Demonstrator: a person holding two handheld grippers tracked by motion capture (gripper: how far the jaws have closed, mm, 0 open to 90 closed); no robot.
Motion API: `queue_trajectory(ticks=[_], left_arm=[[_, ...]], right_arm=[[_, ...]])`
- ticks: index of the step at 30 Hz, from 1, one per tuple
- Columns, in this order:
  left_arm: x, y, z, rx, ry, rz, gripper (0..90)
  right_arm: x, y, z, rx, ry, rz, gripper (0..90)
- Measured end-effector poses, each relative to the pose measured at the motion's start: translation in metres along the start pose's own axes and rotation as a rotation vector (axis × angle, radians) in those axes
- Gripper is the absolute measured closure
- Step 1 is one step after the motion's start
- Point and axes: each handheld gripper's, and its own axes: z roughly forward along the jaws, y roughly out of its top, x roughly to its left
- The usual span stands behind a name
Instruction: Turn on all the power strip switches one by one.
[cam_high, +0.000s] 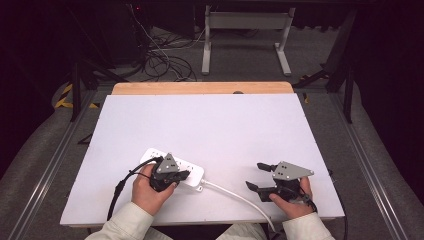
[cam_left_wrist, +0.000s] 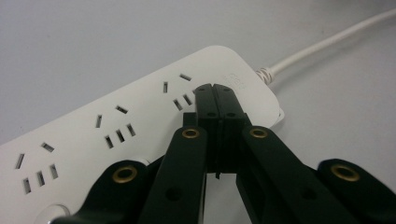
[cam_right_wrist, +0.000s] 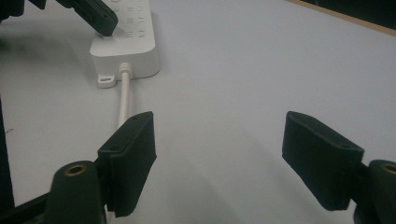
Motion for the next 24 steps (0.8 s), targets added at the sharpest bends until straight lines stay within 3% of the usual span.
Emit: queue_trajectory(ticks=[7, 10, 12, 24], left_arm=[[0.0005, -0.0024, 0.0000, -0.011, 0.012, 0.011, 90.0], [-0.0016, -0.0021, 0.0016, -0.016, -0.022, 0.012, 90.0], [-0.0037, -0.0015, 0.0018, -0.012, -0.008, 0.023, 90.0], [-0.0025, -0.0032, 0.0016, -0.015, -0.010, -0.001, 90.0]], right_arm=[[-0.0002, -0.0001, 0.0000, 0.001, -0.001, 0.001, 26.2], [-0.0005, -0.0001, -0.0001, 0.001, -0.002, -0.001, 26.2], [-0.0001, -0.0001, 0.0001, 0.003, -0.002, 0.001, 26.2], [0.0000, -0.0002, 0.0002, 0.002, 0.001, -0.002, 26.2]])
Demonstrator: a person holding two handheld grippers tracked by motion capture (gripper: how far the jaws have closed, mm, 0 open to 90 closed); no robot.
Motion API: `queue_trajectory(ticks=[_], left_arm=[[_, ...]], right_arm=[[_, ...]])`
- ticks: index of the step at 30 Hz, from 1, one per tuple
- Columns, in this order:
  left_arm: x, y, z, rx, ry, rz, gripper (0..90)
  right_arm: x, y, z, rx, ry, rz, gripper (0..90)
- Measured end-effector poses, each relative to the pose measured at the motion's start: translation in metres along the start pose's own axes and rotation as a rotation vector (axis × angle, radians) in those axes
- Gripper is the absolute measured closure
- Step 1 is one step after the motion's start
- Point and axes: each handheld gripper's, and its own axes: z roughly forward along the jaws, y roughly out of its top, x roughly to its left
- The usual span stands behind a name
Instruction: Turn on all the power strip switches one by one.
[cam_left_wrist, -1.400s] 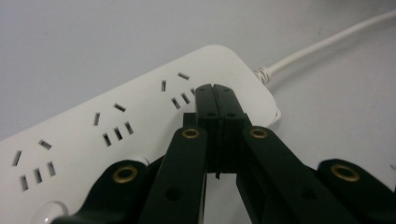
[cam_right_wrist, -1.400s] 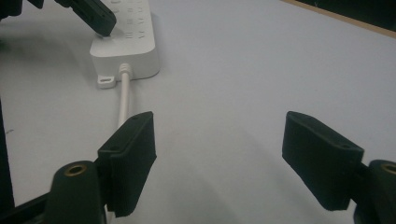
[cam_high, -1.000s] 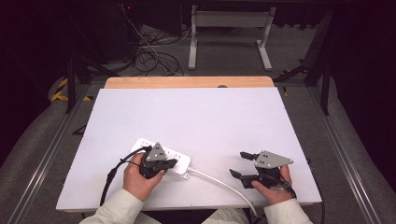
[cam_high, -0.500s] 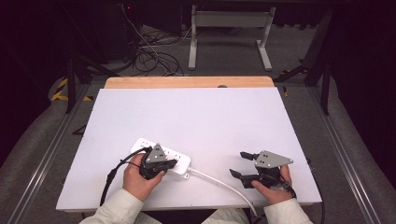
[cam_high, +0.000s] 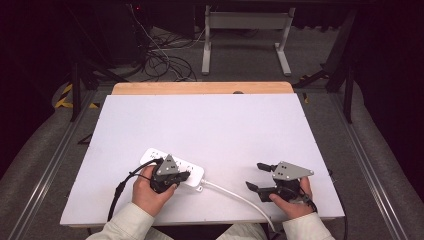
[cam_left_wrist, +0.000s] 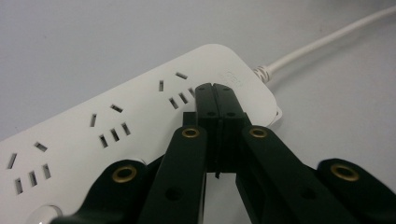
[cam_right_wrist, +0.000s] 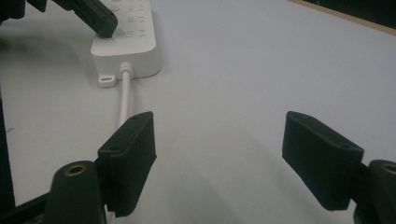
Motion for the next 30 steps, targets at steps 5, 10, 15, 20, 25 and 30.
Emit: queue_trajectory(ticks=[5, 10, 15, 20, 25, 30], left_arm=[[0.0007, -0.0005, 0.0002, -0.001, -0.005, -0.006, 90.0], [0.0018, -0.0016, 0.0010, -0.011, -0.001, -0.001, 90.0], [-0.0003, -0.0014, 0.0014, -0.006, 0.013, 0.004, 90.0], [-0.0019, -0.0011, 0.0018, -0.002, 0.026, 0.004, 90.0], [0.0029, -0.0033, 0.0013, -0.011, 0.023, -0.018, 90.0], [0.0022, -0.0037, 0.0014, -0.015, 0.024, -0.024, 90.0]], right_arm=[[0.0004, 0.0001, 0.0001, 0.000, 0.001, 0.000, 26.2], [0.0009, 0.0001, 0.0004, 0.000, 0.005, 0.001, 26.2], [0.0010, 0.0001, 0.0011, 0.001, 0.006, 0.001, 26.2], [0.0011, 0.0000, 0.0008, 0.001, 0.006, 0.001, 26.2], [0.0018, 0.0002, 0.0011, 0.001, 0.007, -0.003, 26.2], [0.0012, 0.0001, 0.0017, 0.004, 0.006, -0.002, 26.2]])
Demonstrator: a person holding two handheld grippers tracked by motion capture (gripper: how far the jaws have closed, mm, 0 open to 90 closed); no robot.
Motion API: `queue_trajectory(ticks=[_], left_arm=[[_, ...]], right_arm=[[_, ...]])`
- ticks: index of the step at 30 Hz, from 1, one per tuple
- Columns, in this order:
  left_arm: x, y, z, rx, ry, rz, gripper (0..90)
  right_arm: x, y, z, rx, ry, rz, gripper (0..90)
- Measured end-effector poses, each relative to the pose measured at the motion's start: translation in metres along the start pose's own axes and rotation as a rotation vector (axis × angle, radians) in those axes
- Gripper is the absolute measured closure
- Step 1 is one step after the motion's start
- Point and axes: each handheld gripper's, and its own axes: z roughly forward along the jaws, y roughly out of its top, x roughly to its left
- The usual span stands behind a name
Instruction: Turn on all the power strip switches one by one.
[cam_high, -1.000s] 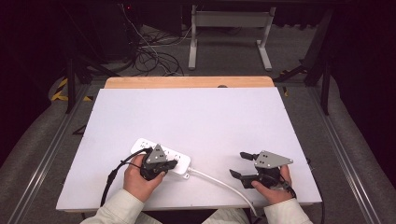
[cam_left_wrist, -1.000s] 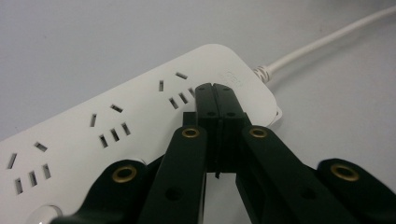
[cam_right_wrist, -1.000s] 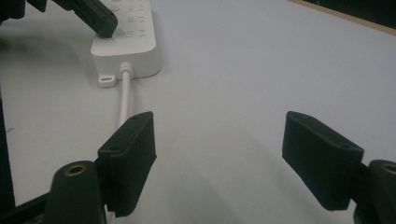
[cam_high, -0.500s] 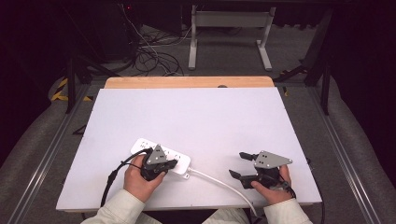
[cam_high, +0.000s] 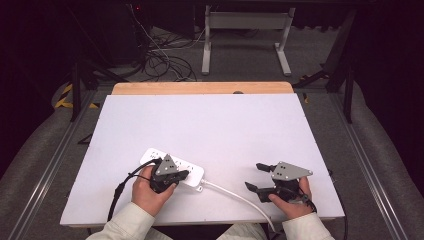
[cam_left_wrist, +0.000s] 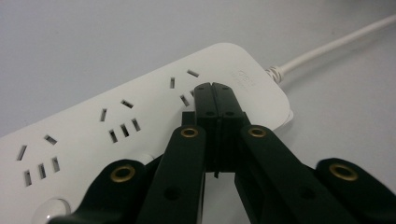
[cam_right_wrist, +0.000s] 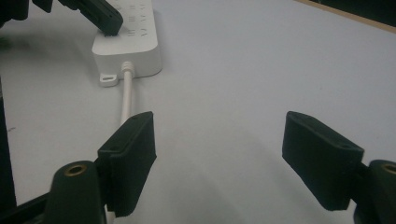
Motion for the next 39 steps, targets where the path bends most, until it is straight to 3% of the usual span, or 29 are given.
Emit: queue_trajectory(ticks=[4, 8, 9, 12, 14, 15, 19, 26, 27, 28, 31, 34, 39], left_arm=[[-0.003, -0.001, -0.001, 0.002, 0.017, 0.010, 90.0], [-0.001, -0.002, -0.002, -0.003, 0.005, -0.004, 90.0], [0.003, -0.002, -0.005, -0.019, -0.011, -0.025, 90.0], [0.006, 0.001, -0.014, -0.050, -0.020, -0.034, 90.0], [0.006, 0.006, -0.024, -0.086, -0.022, -0.023, 90.0], [0.007, 0.007, -0.027, -0.090, -0.005, -0.004, 90.0], [0.005, 0.007, -0.028, -0.088, -0.009, -0.003, 90.0], [0.000, 0.013, -0.042, -0.157, -0.039, 0.013, 88.2], [0.000, 0.013, -0.047, -0.189, -0.033, 0.004, 67.2], [0.000, 0.012, -0.051, -0.205, -0.032, 0.005, 60.0], [0.003, 0.010, -0.067, -0.237, -0.042, 0.018, 53.4], [0.008, 0.004, -0.080, -0.270, -0.023, 0.020, 41.1], [0.017, -0.012, -0.095, -0.309, 0.018, -0.015, 25.7]], right_arm=[[0.001, 0.000, 0.000, -0.001, 0.000, 0.006, 26.1], [0.001, 0.000, 0.000, -0.002, -0.002, 0.005, 26.1], [0.000, 0.000, 0.000, -0.004, -0.004, 0.005, 26.0], [-0.001, 0.000, -0.002, -0.010, -0.008, 0.005, 26.0], [-0.001, 0.000, -0.002, -0.009, -0.010, 0.007, 25.9], [-0.002, 0.000, -0.001, -0.009, -0.010, 0.010, 25.8], [-0.001, 0.000, 0.000, -0.004, -0.008, 0.008, 25.8], [-0.001, 0.000, -0.002, -0.013, -0.010, 0.004, 25.6], [-0.001, 0.000, -0.002, -0.013, -0.011, 0.004, 25.6], [-0.001, 0.000, -0.003, -0.014, -0.014, 0.005, 25.5], [-0.001, 0.000, -0.004, -0.022, -0.017, 0.006, 25.4], [-0.001, 0.000, -0.005, -0.026, -0.020, 0.005, 25.3], [-0.001, 0.000, -0.005, -0.025, -0.022, 0.005, 24.8]])
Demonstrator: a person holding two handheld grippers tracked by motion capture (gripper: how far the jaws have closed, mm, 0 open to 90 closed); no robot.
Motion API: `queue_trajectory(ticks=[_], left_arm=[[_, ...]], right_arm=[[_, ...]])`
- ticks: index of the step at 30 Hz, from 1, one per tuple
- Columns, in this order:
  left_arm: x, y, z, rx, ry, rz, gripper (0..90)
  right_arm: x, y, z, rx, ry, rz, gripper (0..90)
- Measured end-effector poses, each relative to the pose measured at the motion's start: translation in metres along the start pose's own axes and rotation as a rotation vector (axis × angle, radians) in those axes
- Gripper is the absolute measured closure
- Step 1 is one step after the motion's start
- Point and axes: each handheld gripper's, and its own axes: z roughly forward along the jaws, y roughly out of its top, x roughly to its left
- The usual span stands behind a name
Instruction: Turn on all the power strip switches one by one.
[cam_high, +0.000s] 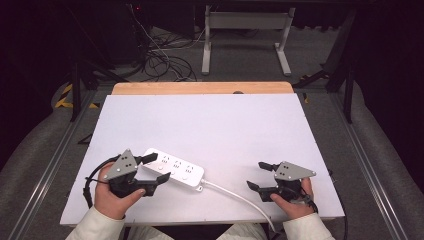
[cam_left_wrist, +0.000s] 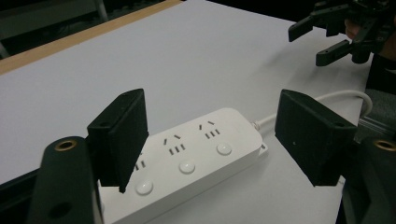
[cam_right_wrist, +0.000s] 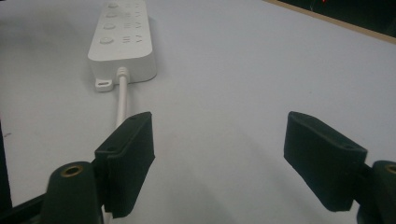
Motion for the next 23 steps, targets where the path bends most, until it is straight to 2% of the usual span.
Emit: queue_trajectory(ticks=[6, 10, 13, 20, 23], left_arm=[[0.010, -0.019, -0.016, 0.003, 0.063, -0.005, 19.3], [0.016, -0.033, -0.024, -0.002, 0.087, -0.009, 18.1], [0.019, -0.044, -0.029, -0.026, 0.102, -0.019, 18.8], [0.030, -0.068, -0.034, -0.011, 0.107, -0.068, 19.1], [0.032, -0.072, -0.032, 0.008, 0.114, -0.058, 18.5]], right_arm=[[0.000, 0.000, 0.000, 0.003, 0.000, -0.001, 24.5], [0.000, 0.000, 0.000, 0.002, 0.000, 0.002, 24.4], [0.000, 0.000, -0.001, 0.002, 0.000, 0.003, 24.3], [0.000, 0.000, -0.001, 0.001, -0.002, 0.009, 23.6], [-0.001, 0.000, -0.001, 0.002, -0.004, 0.009, 23.3]])
